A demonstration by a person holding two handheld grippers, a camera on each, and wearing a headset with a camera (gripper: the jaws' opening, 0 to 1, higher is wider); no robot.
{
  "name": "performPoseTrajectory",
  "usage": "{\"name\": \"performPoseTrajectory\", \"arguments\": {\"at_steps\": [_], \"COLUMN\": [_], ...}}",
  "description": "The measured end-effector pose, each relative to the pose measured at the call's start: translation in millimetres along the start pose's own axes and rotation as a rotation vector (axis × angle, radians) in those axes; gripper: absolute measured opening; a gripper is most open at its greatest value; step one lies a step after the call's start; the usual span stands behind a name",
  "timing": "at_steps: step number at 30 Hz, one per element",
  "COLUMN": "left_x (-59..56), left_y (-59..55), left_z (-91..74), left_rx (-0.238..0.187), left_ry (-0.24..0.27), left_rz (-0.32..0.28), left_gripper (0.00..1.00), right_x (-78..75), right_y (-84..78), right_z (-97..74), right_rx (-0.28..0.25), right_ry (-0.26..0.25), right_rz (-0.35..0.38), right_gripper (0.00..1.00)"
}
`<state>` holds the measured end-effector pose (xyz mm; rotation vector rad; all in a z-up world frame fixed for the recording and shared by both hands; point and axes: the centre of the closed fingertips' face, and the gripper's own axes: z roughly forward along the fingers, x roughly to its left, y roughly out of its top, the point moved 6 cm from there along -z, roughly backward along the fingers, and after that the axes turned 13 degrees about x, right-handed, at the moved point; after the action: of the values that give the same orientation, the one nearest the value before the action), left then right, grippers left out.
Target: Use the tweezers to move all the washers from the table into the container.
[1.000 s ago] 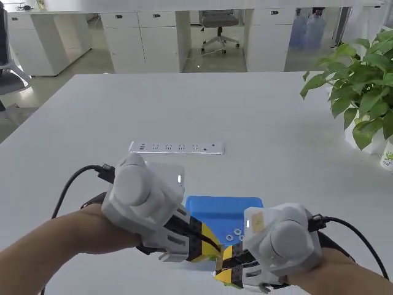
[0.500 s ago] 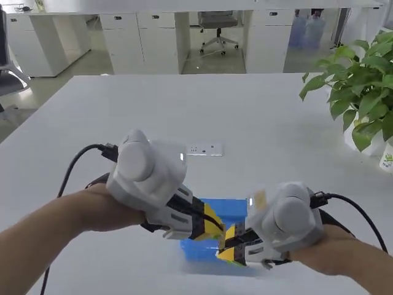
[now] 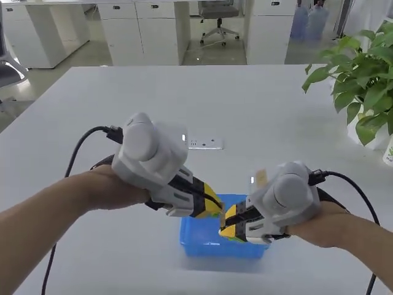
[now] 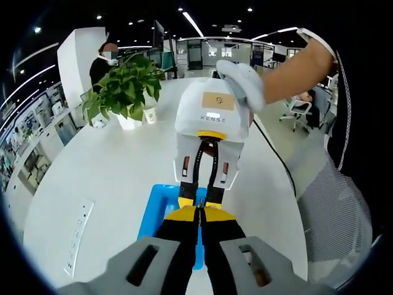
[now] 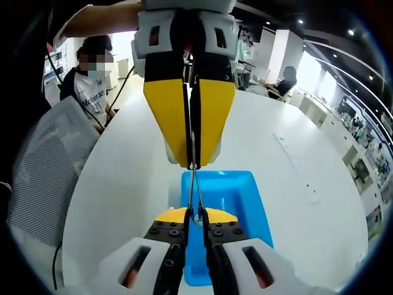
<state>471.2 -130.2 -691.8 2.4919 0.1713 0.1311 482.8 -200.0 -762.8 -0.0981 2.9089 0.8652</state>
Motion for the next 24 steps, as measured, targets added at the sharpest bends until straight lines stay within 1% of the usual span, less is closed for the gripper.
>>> {"name": "performPoseTrajectory", "arguments": {"at_steps": [9,14,24], "left_x": [13.7,20.2,24.6], "left_y": [-7.1,-12.1,-23.7], "left_z": [11.3,19.2,32.6], "left_rx": [0.006,0.015,0.039], "left_ry": [0.012,0.015,0.006], "left_rz": [-0.01,-0.016,-0.029], "left_gripper": [0.04,0.04,0.04], "right_x": [-12.6,-19.0,-21.6], "right_y": [-6.4,-11.1,-18.4], "right_z": [12.8,21.7,39.3], "right_rx": [0.001,0.002,0.019], "right_ry": [0.005,0.017,0.048], "right_rz": [-0.008,0.009,0.014], "right_gripper": [0.11,0.11,0.11]}}
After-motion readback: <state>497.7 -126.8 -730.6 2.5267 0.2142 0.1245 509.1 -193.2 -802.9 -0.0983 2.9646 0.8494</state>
